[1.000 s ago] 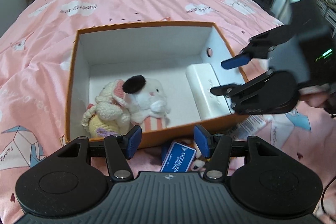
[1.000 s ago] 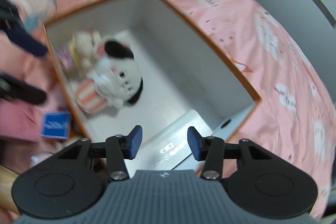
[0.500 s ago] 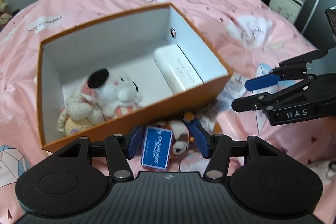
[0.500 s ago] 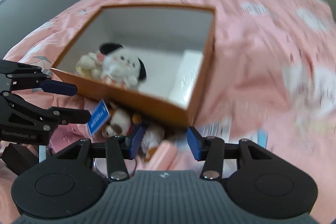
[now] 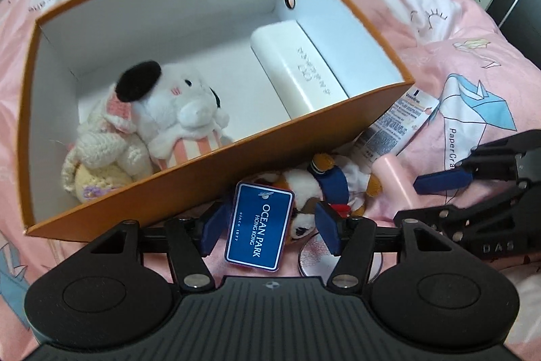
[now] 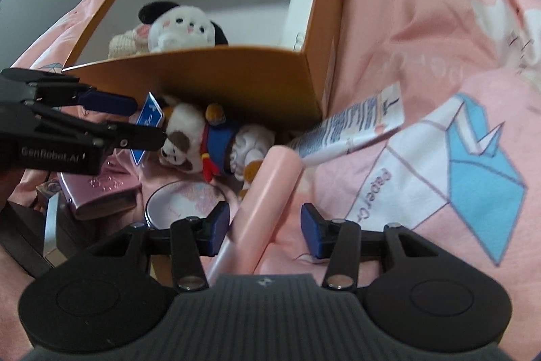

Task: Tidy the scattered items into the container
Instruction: 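Grasp the Donald Duck plush with the left tool while the right tool grasps the pink cylinder, then lift the Donald plush with the left tool while the right tool lifts the pink cylinder over the shoebox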

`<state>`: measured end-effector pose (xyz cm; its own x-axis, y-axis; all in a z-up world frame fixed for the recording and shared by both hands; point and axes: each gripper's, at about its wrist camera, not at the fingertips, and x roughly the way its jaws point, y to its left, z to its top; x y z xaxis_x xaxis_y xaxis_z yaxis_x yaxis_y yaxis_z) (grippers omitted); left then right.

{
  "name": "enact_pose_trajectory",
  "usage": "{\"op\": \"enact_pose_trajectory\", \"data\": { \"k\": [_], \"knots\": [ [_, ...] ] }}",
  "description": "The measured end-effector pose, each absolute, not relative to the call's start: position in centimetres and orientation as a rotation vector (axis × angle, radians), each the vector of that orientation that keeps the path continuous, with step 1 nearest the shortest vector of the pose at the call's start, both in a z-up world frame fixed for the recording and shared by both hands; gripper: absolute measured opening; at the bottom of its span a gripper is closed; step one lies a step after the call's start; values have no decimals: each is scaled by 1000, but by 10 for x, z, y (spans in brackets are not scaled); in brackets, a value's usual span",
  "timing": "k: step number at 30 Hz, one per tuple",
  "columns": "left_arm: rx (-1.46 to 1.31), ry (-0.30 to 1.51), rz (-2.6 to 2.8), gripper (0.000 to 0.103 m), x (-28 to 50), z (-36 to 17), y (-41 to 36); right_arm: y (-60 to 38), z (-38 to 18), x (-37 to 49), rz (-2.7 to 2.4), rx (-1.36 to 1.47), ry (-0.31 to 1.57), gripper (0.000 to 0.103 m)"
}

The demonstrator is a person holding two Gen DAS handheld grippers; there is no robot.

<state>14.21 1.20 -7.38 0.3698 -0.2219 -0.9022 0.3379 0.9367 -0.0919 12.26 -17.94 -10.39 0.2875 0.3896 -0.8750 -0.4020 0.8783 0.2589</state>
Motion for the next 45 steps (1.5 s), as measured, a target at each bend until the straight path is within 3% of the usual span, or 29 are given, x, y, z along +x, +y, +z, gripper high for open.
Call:
{"op": "enact_pose_trajectory", "data": {
  "k": [7, 15, 20, 26, 45],
  "knots": [
    [128, 1193, -394, 79, 159, -89, 7, -183, -116, 129, 555, 26, 1216, 48],
    [74, 1266, -385, 79, 173, -105, 6, -185, -123, 133, 584, 62, 1252, 41],
    [43, 1254, -367, 73, 170, -102, 10, -191, -117, 130, 585, 85, 1240, 39],
    [44, 1191, -385, 69, 152, -82, 11, -202, -96, 123, 568, 91, 1192, 38],
    [46, 953, -430, 69, 120, 12, 38, -214, 7, 110, 620, 16, 922, 30]
  ]
}}
